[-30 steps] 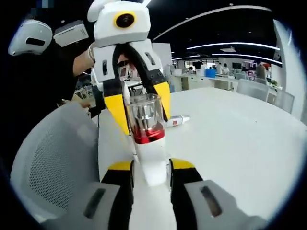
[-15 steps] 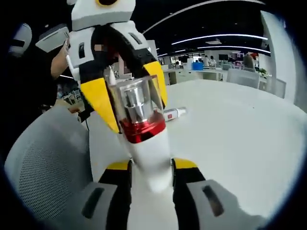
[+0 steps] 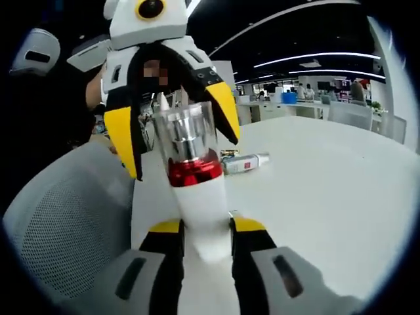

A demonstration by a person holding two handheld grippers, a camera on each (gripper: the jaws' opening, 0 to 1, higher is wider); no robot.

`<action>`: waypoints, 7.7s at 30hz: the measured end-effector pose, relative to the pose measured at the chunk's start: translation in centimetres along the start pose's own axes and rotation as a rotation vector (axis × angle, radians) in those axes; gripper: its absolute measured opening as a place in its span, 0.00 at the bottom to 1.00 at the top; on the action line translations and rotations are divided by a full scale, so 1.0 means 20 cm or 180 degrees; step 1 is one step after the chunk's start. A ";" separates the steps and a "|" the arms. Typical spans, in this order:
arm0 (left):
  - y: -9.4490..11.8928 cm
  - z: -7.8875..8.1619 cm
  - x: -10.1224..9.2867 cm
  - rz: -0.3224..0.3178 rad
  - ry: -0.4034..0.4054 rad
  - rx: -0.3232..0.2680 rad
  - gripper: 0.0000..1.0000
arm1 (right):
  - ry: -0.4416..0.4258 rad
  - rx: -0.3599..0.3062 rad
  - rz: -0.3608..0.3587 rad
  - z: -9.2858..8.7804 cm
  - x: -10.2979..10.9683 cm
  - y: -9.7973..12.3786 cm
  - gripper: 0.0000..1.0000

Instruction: Arrange the skincare products in the storage area until every visible bottle or jar stands upright without overlapping.

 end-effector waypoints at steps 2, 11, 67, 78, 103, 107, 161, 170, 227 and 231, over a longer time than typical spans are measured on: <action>0.01 0.00 0.00 -0.0013 0.0027 -0.0065 0.29 | -0.0009 0.0003 0.0054 0.00 -0.01 0.00 0.27; 0.03 -0.03 0.07 -0.0058 0.0196 -0.0121 0.26 | 0.0163 -0.0060 0.0466 0.01 -0.03 -0.04 0.26; 0.25 -0.17 -0.04 0.0330 0.0266 -0.0292 0.50 | -0.0035 0.0238 0.0150 0.10 0.04 0.05 0.65; 0.39 -0.31 -0.02 0.0584 0.0592 -0.0536 0.58 | -0.0076 0.0466 -0.0216 0.19 0.04 0.08 0.91; 0.57 -0.62 -0.09 0.1030 0.1036 -0.0651 0.80 | 0.0361 0.0790 -0.0503 0.45 0.15 0.18 1.00; 0.59 -0.65 -0.11 0.1062 0.1049 -0.0655 0.83 | 0.0423 0.0844 -0.0493 0.49 0.17 0.19 1.00; 0.50 -0.93 -0.26 0.1087 0.1366 -0.0748 0.97 | 0.0759 0.2050 -0.0534 0.20 -0.17 0.13 0.87; 0.48 -0.95 -0.29 0.1037 0.1419 -0.0804 0.97 | 0.0894 0.2369 -0.0465 0.11 -0.19 0.01 0.62; 0.46 -0.86 -0.44 0.1069 0.1691 -0.1071 0.97 | 0.0423 0.2415 -0.0387 -0.08 -0.18 -0.08 0.19; 0.46 -0.85 -0.46 0.1125 0.1679 -0.1126 0.97 | 0.0402 0.2372 -0.0414 -0.09 -0.16 -0.04 0.19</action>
Point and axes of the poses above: the point that each gripper's makers call its tool centre point, and the gripper's own axes: y roughly backward along the fingers, x roughly to its left, z roughly out of its top, the point moved 8 cm from there along y, roughly backward along the fingers, and after that the axes turned 8 degrees about -z, right-handed, at the moved point
